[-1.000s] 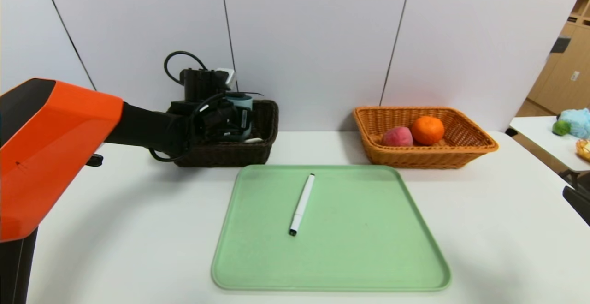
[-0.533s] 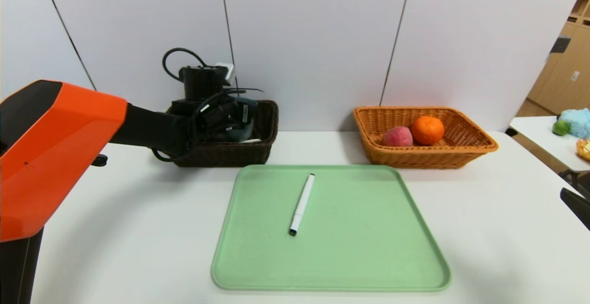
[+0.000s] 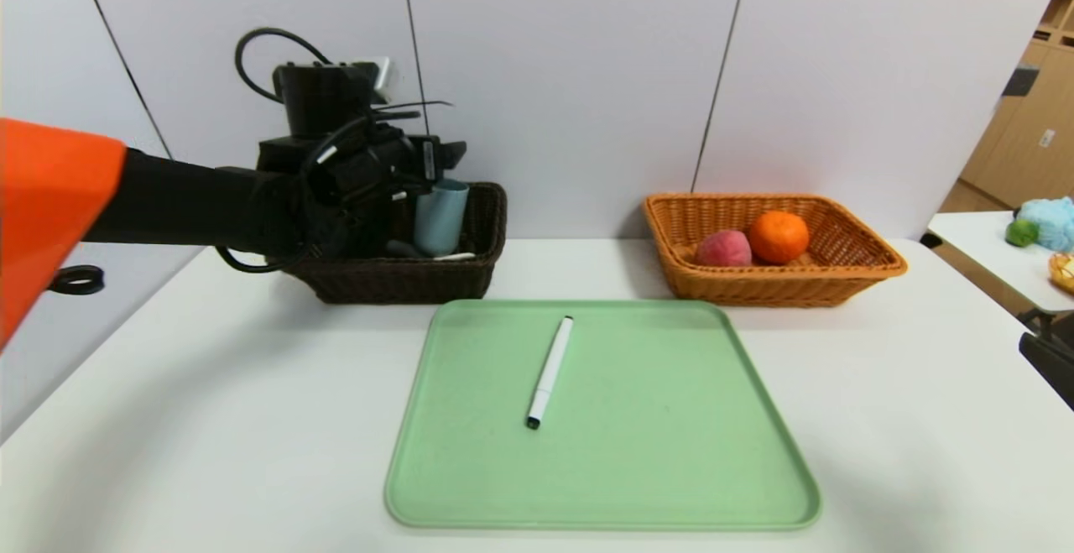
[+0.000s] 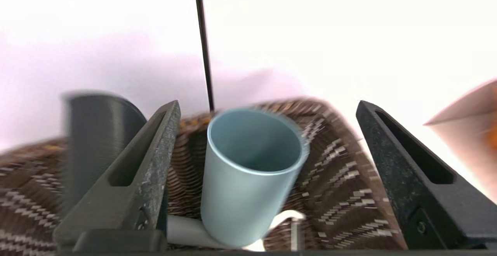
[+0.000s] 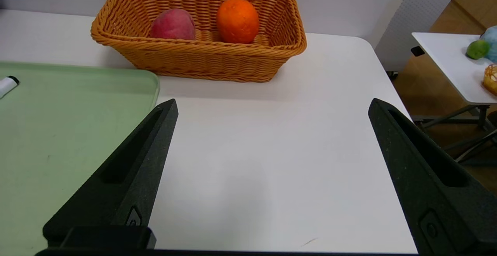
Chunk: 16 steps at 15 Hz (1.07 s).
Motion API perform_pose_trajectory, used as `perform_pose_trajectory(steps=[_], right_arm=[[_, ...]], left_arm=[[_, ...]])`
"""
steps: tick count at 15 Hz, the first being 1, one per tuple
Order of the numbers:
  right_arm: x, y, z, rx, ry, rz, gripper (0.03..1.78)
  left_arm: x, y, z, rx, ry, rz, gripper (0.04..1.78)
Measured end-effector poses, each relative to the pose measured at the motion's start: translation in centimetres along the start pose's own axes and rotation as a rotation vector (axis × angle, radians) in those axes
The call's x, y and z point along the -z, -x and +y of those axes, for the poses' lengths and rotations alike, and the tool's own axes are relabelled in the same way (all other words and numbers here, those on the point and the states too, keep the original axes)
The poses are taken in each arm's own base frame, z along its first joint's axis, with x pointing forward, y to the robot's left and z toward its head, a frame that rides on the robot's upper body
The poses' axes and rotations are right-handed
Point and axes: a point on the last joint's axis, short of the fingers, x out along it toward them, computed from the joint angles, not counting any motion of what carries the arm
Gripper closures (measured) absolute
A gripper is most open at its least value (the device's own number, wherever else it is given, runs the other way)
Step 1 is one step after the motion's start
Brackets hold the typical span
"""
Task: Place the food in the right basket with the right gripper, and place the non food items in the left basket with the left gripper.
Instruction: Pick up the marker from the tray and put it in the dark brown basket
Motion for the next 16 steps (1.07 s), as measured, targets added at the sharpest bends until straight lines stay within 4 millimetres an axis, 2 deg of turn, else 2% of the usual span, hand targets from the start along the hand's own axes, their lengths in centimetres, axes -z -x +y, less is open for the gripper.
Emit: perform_pose_trajectory(steps=[2, 4, 7, 9, 12, 14, 16], right_arm=[[0.0, -0.1, 0.0, 0.000, 0.001, 0.002, 0.12], [-0.1, -0.2, 0.0, 0.000, 0.001, 0.004, 0.12], [-0.2, -0.3, 0.0, -0.006, 0.002, 0.005, 0.12], [0.0, -0.3, 0.0, -0.007, 0.002, 0.011, 0.12], [0.0, -0.3, 0.0, -0.008, 0.005, 0.013, 0.12], [0.1, -0.3, 0.0, -0.008, 0.008, 0.015, 0.12], [0.1, -0.2, 0.0, -0.008, 0.012, 0.017, 0.12]], left_arm=[[-3.1, 2.8, 0.7, -0.015, 0.032, -0.063, 0.19], [-5.4, 6.4, 0.3, -0.002, 0.098, -0.079, 0.18], [-6.4, 12.5, -3.7, 0.123, 0.197, 0.036, 0.16], [-5.4, 15.8, -6.1, 0.190, 0.236, 0.215, 0.15], [-2.1, 19.3, -8.9, 0.249, 0.242, 0.510, 0.15], [0.2, 19.8, -10.3, 0.240, 0.210, 0.621, 0.14], [1.7, 19.0, -11.4, 0.210, 0.180, 0.654, 0.13]])
